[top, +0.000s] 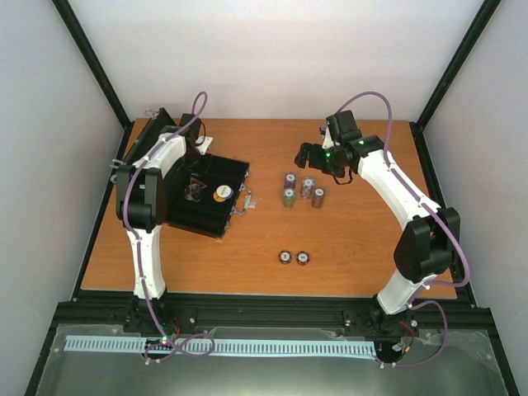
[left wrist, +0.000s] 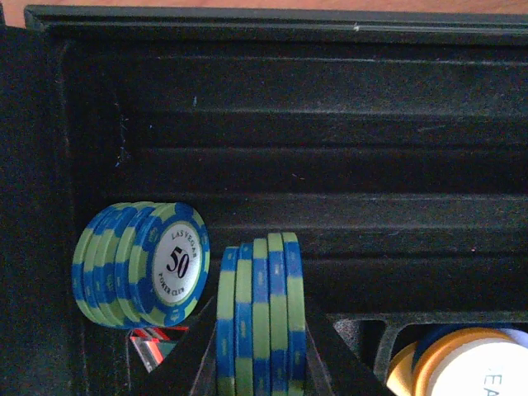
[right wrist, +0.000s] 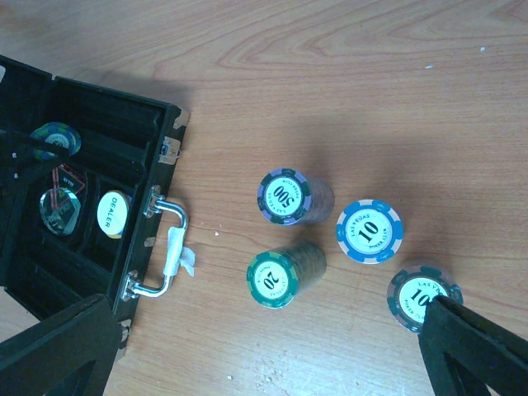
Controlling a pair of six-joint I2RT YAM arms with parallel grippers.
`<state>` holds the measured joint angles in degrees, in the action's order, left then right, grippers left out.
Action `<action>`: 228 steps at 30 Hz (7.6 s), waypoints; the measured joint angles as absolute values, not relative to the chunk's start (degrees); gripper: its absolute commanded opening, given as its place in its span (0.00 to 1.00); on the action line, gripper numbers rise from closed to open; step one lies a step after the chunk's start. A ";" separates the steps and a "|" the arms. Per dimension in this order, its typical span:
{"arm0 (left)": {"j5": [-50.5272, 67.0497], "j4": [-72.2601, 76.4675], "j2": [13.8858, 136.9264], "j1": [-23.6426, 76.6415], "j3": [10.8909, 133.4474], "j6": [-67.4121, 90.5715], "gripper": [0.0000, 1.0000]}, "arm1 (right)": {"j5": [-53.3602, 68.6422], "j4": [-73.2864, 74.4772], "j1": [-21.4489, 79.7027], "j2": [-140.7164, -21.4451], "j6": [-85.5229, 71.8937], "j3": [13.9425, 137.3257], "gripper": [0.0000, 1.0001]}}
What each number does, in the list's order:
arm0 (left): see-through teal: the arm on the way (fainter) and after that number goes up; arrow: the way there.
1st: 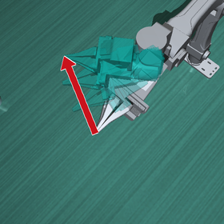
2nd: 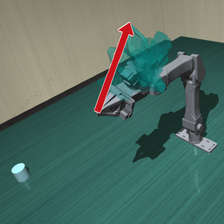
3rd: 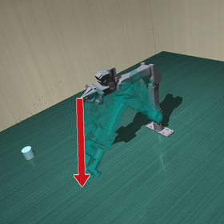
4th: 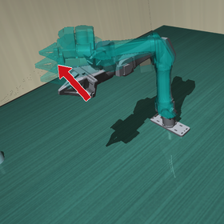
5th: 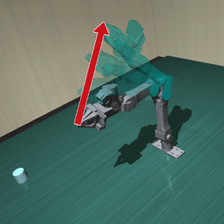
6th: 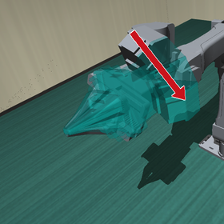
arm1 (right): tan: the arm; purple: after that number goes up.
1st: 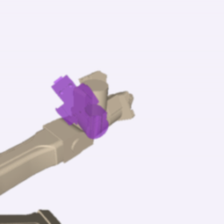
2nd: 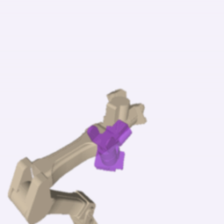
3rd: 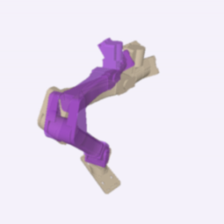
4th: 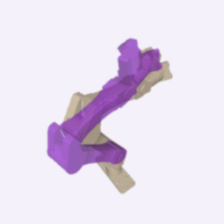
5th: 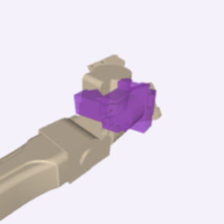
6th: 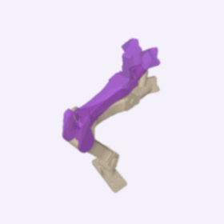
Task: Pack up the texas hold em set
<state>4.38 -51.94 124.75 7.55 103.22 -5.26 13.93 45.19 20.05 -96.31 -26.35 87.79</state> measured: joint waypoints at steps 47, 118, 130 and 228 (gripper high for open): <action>-3.01 -54.35 127.96 8.19 106.34 -3.11 0.51 | 14.90 44.95 20.05 -96.31 -26.35 85.34 1.00; 14.94 -43.62 99.00 4.27 110.02 18.81 1.00 | 2.52 57.65 40.27 -79.64 -13.41 60.99 0.96; 18.22 -44.23 90.85 4.27 103.39 18.85 1.00 | 7.75 54.85 41.67 -82.19 -12.86 56.71 0.93; 15.66 -49.39 90.15 4.27 93.69 13.45 1.00 | 0.84 47.72 47.16 -98.17 -23.20 55.83 0.45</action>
